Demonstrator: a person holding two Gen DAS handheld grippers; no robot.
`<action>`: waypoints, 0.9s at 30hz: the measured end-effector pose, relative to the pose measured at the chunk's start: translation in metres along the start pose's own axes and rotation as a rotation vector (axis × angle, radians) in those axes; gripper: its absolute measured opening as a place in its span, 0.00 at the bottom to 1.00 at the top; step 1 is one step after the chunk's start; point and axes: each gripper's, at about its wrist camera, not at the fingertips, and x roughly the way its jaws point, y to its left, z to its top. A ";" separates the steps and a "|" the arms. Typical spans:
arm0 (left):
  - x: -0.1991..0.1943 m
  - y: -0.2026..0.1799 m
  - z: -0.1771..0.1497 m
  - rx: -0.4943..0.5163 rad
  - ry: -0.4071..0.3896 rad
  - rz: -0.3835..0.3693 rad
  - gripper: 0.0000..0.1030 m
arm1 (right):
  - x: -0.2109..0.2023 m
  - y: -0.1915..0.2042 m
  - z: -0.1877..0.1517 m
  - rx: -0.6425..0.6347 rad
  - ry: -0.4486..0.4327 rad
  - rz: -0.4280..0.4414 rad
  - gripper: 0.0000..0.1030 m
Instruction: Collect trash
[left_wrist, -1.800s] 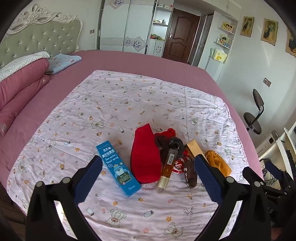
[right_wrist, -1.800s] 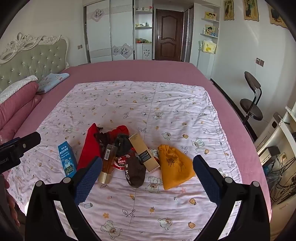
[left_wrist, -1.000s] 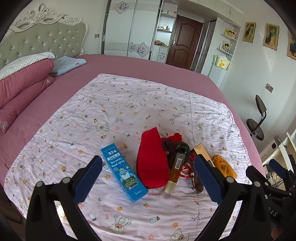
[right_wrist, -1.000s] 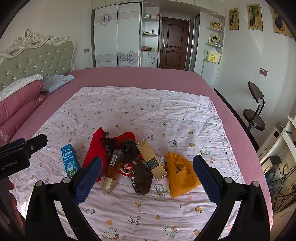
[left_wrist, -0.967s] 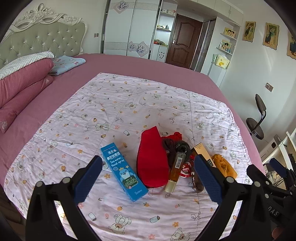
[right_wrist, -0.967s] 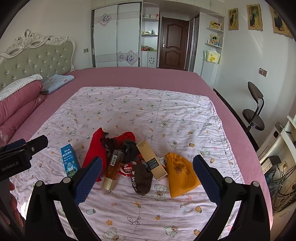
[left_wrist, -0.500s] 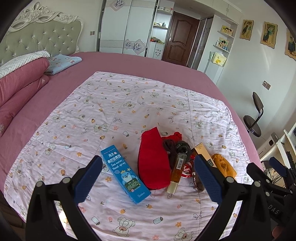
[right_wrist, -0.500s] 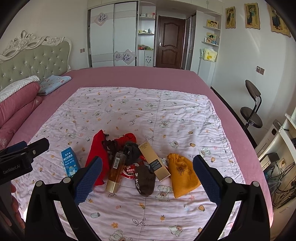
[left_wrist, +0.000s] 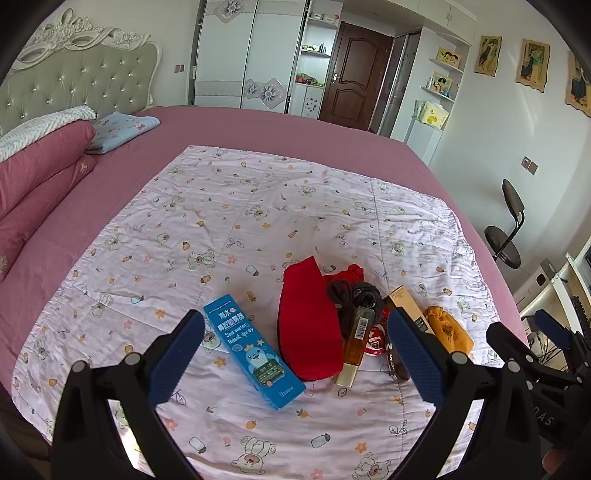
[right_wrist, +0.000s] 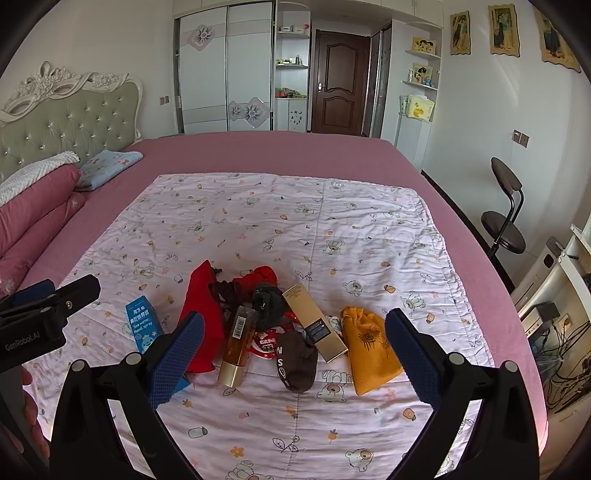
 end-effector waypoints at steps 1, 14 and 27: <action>0.000 0.000 0.000 -0.002 0.000 -0.001 0.96 | 0.000 0.000 -0.001 0.000 0.000 0.002 0.92; -0.003 -0.001 -0.005 -0.007 0.009 0.001 0.96 | -0.003 -0.003 -0.006 -0.001 0.002 0.010 0.92; -0.002 -0.002 -0.007 -0.019 0.018 -0.007 0.96 | -0.004 -0.005 -0.008 -0.001 0.005 0.013 0.92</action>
